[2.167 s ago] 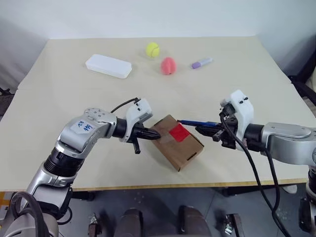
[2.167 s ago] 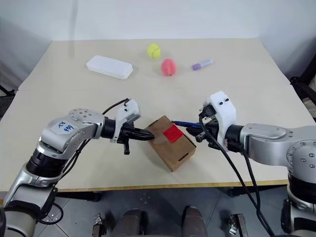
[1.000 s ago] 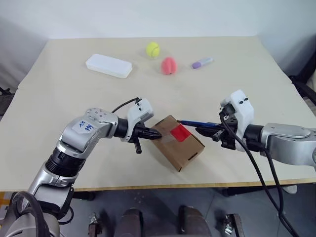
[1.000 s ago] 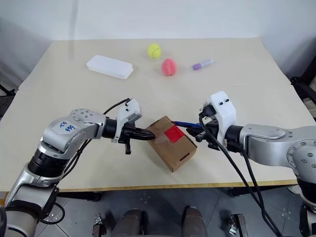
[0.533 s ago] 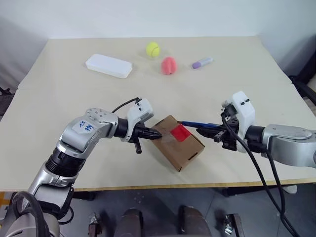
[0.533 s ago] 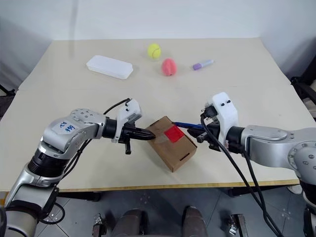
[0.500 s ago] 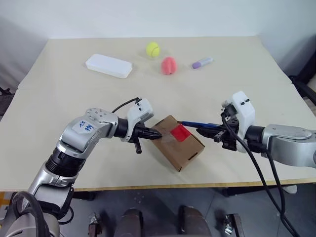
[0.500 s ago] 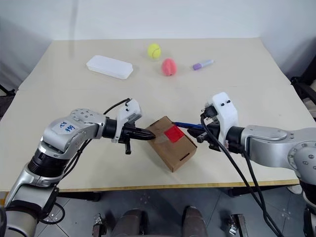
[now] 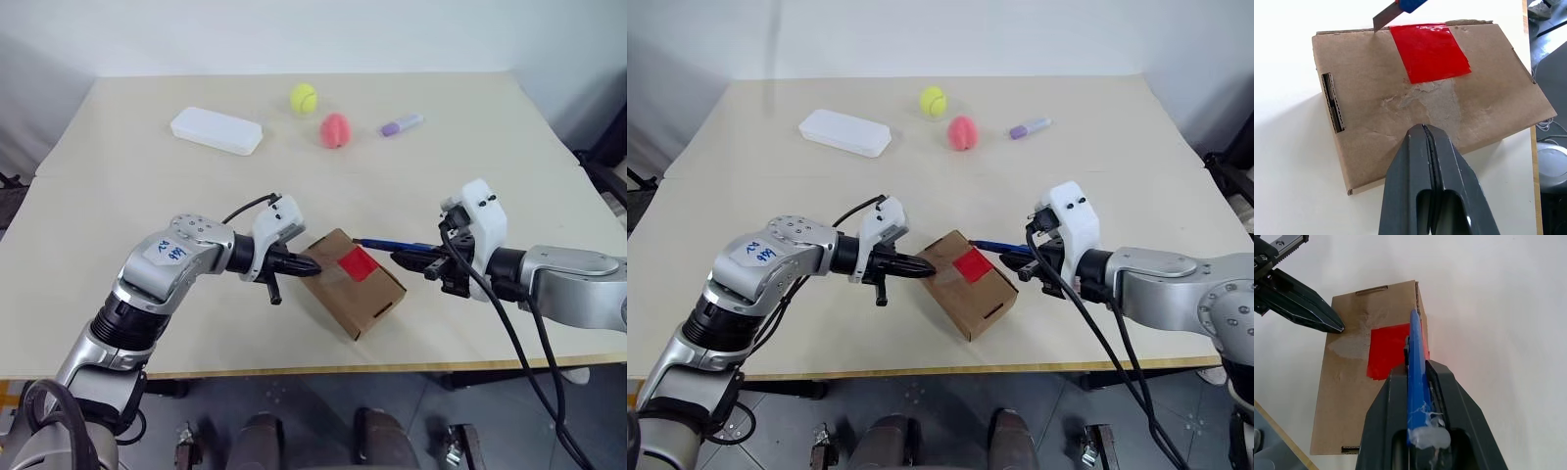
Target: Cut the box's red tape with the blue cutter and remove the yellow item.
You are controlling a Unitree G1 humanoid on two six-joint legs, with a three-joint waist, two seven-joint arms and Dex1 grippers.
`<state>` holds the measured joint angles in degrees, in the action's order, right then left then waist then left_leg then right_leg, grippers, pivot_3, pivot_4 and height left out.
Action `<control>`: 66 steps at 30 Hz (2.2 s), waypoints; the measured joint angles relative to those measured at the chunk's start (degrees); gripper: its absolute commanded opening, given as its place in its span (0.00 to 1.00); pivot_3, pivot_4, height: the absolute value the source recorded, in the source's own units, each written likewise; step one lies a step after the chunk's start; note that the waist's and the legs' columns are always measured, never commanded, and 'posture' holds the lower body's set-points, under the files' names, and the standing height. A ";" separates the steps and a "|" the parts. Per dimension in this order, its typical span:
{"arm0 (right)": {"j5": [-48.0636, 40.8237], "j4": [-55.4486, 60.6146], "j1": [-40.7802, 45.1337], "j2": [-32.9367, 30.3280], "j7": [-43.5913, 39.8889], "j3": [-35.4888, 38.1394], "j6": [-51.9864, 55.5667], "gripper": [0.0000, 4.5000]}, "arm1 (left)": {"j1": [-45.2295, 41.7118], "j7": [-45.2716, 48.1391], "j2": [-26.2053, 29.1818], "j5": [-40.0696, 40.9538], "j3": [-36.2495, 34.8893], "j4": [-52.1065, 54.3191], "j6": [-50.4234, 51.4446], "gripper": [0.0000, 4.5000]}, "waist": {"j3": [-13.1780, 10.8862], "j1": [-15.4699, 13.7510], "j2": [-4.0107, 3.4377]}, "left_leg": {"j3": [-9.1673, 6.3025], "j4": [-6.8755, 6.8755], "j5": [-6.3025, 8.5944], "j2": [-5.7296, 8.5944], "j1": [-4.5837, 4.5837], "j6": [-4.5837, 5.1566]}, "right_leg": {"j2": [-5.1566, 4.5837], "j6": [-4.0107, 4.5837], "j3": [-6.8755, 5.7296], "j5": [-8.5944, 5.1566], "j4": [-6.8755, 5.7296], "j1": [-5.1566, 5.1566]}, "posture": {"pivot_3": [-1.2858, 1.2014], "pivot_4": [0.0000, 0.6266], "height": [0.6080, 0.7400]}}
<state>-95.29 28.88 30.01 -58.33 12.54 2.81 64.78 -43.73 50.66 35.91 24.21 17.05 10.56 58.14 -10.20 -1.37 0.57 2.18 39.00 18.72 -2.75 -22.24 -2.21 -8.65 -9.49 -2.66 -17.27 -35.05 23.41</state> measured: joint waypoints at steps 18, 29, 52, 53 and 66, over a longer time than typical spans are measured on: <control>0.27 0.46 -1.04 0.00 -0.51 -0.07 -0.43 0.03 | -0.02 0.06 -0.25 -0.07 0.01 -0.24 -0.13 0.00 | 0.00 -0.06 0.00 | 0.00 0.01 0.00 0.00 0.00 0.00 | 0.00 0.00 0.00 0.00 0.01 -0.01 | 0.52 0.24 1.00; -1.15 2.29 -1.35 -4.34 -0.88 -0.17 -0.41 0.03 | 0.00 -0.02 -0.92 -0.08 0.24 -0.16 -0.15 0.00 | 0.00 -0.07 0.00 | 0.00 0.00 0.00 0.00 0.00 0.01 | 0.00 0.00 0.00 0.00 0.04 -0.03 | 0.52 0.24 1.00; -11.29 2.55 -4.83 -8.33 9.09 -3.51 -7.22 0.03 | 0.20 -2.15 -3.96 -0.13 1.44 0.41 -0.13 0.00 | 0.02 -0.14 0.03 | 0.00 0.03 0.01 0.00 0.00 0.02 | -0.01 -0.01 -0.01 0.01 0.08 -0.06 | 0.52 0.24 1.00; -11.64 2.59 -4.82 -8.78 9.09 -3.51 -7.28 0.03 | 0.19 -2.15 -4.05 -0.13 1.45 0.35 -0.16 0.00 | 0.02 -0.16 0.03 | 0.00 0.03 0.01 0.00 0.00 0.02 | -0.01 -0.01 0.00 0.01 0.09 -0.06 | 0.52 0.24 1.00; -15.74 2.18 0.16 -13.32 9.10 -6.83 -6.67 0.03 | -0.58 -2.94 -6.11 -0.84 2.36 -0.51 -0.04 0.00 | 0.02 -0.22 0.04 | 0.00 0.06 0.03 0.00 -0.01 0.04 | -0.01 -0.02 -0.01 0.02 0.13 -0.08 | 0.52 0.24 1.00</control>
<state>-111.03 31.06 30.17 -71.65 21.65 -4.01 58.11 -44.30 47.72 29.80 23.36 19.41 10.06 58.10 -10.18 -1.59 0.62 2.18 39.06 18.75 -2.75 -22.25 -2.17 -8.66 -9.50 -2.67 -17.24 -34.91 23.34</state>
